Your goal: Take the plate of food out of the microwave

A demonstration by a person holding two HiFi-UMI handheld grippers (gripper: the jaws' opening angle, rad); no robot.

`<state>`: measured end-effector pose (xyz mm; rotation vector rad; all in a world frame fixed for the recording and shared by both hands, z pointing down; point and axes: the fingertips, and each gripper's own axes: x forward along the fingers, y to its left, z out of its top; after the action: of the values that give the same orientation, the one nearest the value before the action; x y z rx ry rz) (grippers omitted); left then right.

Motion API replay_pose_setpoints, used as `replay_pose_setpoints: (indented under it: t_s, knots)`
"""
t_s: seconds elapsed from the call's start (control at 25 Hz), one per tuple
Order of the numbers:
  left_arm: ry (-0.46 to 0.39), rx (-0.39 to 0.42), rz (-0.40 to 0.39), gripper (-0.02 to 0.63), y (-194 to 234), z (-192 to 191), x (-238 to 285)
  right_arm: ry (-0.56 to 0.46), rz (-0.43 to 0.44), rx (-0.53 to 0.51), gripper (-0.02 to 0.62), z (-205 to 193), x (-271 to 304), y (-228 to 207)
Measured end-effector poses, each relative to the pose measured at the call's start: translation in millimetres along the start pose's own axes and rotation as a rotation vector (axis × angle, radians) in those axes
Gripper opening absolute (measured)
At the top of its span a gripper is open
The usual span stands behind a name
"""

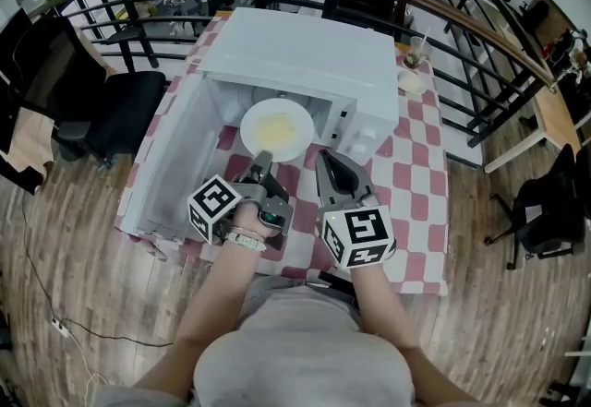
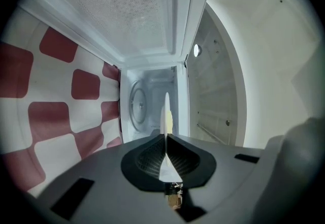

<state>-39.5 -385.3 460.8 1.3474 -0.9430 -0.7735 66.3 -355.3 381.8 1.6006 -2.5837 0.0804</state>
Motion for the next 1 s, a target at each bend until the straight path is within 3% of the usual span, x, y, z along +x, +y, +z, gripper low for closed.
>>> replay_pose_setpoints:
  t_s: [0.24, 0.6, 1.0]
  knots:
    - [0.002, 0.023, -0.021, 0.014, -15, -5, -6, -0.003, 0.007, -0.021, 0.025, 2, -3, 7]
    - [-0.011, 0.035, -0.066, 0.014, -31, -7, -9, 0.009, -0.014, 0.046, 0.025, -2, -7, -1]
    - [-0.032, 0.083, -0.119, 0.014, -42, -14, -8, -0.009, -0.062, -0.006, 0.025, 4, -11, 0]
